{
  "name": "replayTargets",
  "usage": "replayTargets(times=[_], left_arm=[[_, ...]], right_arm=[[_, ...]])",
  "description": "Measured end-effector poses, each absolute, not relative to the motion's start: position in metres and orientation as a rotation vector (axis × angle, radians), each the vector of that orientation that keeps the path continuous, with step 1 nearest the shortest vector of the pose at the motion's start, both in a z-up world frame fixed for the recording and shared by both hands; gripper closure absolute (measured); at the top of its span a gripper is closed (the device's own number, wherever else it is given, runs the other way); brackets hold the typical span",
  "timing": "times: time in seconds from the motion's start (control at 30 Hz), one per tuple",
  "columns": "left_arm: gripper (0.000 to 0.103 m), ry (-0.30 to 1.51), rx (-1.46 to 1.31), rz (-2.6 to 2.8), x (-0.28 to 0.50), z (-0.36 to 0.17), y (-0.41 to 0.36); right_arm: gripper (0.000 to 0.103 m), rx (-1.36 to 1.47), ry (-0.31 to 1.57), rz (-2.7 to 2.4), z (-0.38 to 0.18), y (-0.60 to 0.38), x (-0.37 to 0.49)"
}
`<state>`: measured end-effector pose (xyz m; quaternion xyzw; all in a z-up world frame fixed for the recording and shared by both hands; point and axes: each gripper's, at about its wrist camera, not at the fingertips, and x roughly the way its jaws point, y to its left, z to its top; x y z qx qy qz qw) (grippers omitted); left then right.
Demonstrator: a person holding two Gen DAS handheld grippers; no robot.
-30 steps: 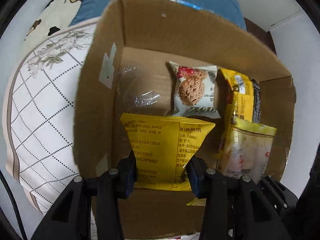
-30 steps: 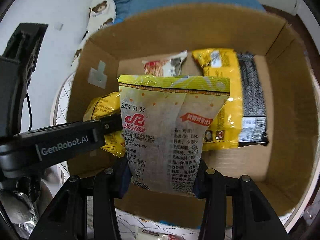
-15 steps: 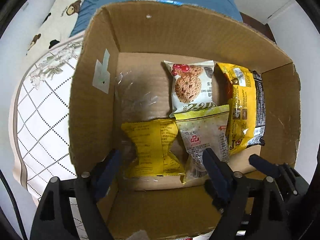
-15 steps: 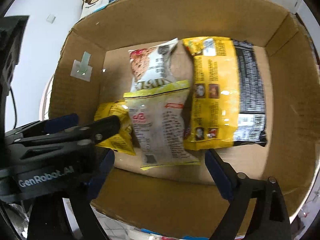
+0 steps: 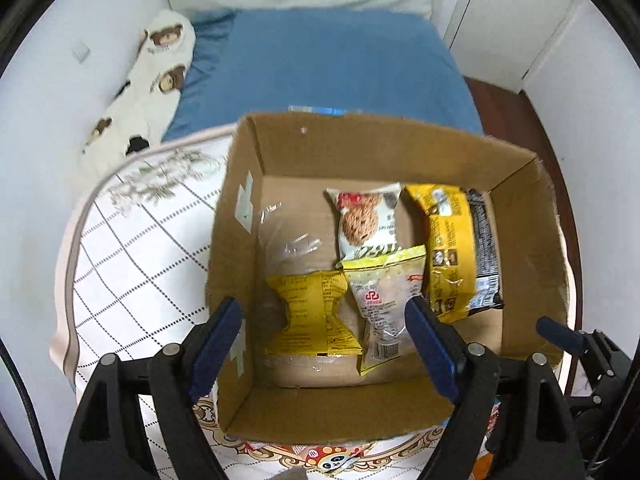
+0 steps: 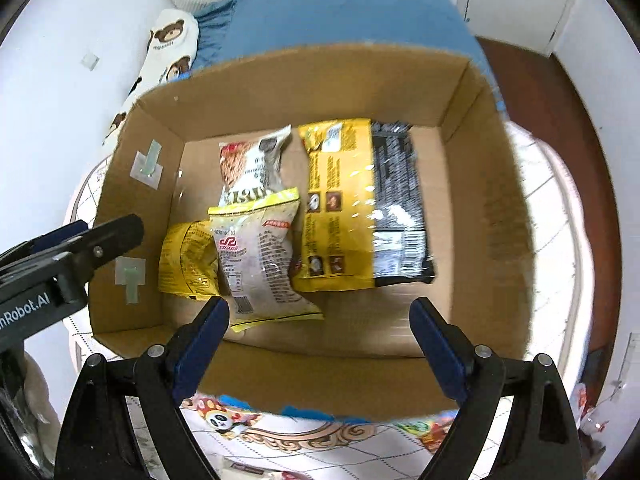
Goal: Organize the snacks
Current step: 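Grasp a clear wrapped bar with left tool while right tool grasps orange packet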
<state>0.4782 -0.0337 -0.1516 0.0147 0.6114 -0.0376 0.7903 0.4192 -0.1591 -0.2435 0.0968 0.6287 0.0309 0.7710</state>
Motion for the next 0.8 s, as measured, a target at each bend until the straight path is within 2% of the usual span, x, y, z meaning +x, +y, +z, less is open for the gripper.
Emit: replayTargets(times=[0.5, 0.8], left_arm=[[0.020, 1.079, 0.029, -0.113, 0.399, -0.089, -0.034], [0.020, 1.061, 0.085, -0.159, 0.332, -0.089, -0.036]], right_arm=[[0.009, 0.176, 1.144, 0.034, -0.162, -0.171, 0.351], [0.009, 0.260, 1.161, 0.065, -0.163, -0.178, 0.289]])
